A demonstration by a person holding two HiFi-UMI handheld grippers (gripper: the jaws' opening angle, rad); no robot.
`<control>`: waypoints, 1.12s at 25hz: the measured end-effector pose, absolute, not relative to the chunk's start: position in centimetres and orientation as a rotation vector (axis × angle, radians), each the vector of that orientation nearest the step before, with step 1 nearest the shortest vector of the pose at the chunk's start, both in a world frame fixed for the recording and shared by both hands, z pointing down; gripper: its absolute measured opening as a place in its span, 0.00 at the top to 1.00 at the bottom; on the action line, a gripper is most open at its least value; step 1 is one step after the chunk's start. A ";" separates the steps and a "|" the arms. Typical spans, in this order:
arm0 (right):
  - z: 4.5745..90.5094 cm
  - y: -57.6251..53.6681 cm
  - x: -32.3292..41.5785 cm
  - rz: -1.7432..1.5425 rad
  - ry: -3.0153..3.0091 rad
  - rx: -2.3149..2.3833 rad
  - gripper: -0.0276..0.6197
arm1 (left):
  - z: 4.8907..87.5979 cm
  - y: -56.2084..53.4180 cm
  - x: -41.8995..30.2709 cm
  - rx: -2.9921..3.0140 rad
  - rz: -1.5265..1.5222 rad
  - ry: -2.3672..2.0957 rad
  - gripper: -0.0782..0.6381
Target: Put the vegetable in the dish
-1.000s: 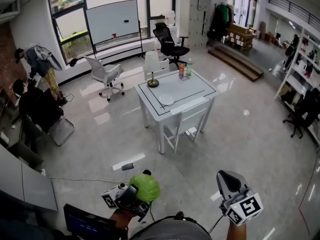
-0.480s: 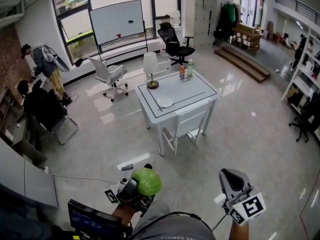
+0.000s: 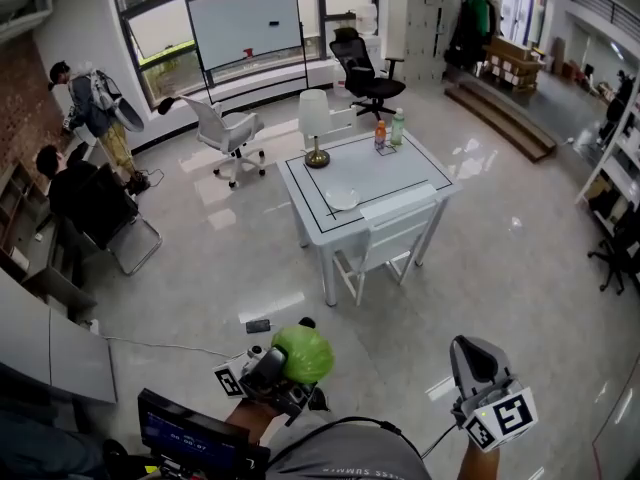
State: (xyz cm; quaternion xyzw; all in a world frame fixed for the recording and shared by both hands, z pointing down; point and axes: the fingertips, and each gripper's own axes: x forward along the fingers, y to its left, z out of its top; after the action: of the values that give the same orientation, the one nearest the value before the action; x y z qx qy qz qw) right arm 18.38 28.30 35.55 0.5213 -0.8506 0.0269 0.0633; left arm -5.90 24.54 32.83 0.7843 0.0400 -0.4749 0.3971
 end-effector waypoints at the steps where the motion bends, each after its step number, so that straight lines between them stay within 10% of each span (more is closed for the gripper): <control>1: 35.5 27.3 18.3 0.077 -2.566 1.584 0.95 | 32.7 23.7 -6.2 1.994 -1.206 0.105 0.40; 28: 35.5 6.4 20.4 0.039 -2.603 1.499 0.95 | 33.7 3.7 -4.0 2.047 -1.201 0.003 0.40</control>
State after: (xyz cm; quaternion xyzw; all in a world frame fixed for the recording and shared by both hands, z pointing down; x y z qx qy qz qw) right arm 20.38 6.38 35.49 0.4978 -0.8645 0.0128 0.0690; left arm -4.05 3.72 33.65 0.7998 0.0013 -0.4690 0.3747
